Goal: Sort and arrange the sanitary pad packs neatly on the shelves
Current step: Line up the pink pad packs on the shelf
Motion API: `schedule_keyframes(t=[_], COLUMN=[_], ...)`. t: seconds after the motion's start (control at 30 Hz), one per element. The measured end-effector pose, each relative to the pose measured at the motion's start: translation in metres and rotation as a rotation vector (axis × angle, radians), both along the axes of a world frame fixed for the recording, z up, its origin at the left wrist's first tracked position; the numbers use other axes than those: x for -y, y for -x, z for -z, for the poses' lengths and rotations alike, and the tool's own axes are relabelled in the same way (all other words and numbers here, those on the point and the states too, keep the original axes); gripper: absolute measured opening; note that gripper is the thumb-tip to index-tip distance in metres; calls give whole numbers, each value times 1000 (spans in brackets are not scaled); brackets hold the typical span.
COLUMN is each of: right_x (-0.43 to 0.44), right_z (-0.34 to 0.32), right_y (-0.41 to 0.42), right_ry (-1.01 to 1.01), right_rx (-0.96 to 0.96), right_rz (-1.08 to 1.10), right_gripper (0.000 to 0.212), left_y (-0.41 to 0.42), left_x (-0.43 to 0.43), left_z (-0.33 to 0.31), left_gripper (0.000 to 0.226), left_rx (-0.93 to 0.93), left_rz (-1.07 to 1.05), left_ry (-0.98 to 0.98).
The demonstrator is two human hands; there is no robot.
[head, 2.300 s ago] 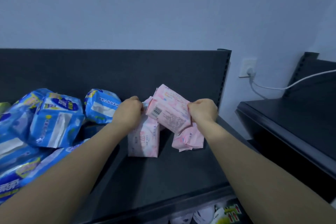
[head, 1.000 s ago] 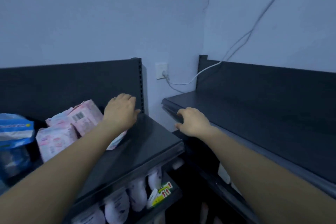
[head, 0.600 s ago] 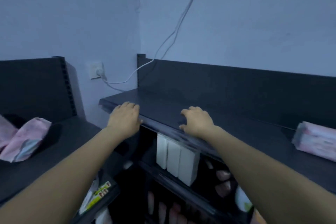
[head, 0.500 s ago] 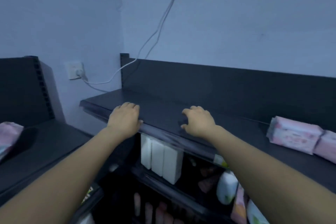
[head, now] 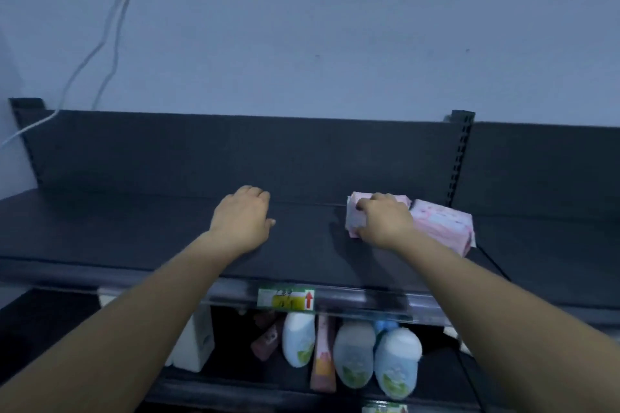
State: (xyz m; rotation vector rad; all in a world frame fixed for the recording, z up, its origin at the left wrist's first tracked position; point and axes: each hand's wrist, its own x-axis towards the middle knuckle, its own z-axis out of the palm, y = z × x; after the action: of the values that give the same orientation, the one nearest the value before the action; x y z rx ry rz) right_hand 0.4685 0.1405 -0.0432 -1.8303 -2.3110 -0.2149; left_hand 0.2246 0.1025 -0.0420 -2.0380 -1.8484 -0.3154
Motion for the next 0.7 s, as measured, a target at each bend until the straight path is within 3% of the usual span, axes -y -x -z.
schedule_keyframes(t=[0.37,0.53,0.7], right_x=[-28,-32,-26], right_z=[20,36,44], right_y=[-93,-120,-129], right_ry=[90,237,36], right_rx=[-30,-192,-216], right_rz=[411,480,535], right_gripper=[51,61,41], left_y=[-97,-124,-141], left_x=[-84,-108,-125], left_z=[6,15,30], left_gripper=[51,66,89], left_rx=[30,42,125], left_rz=[319,421,452], left_ry=[80,198,268])
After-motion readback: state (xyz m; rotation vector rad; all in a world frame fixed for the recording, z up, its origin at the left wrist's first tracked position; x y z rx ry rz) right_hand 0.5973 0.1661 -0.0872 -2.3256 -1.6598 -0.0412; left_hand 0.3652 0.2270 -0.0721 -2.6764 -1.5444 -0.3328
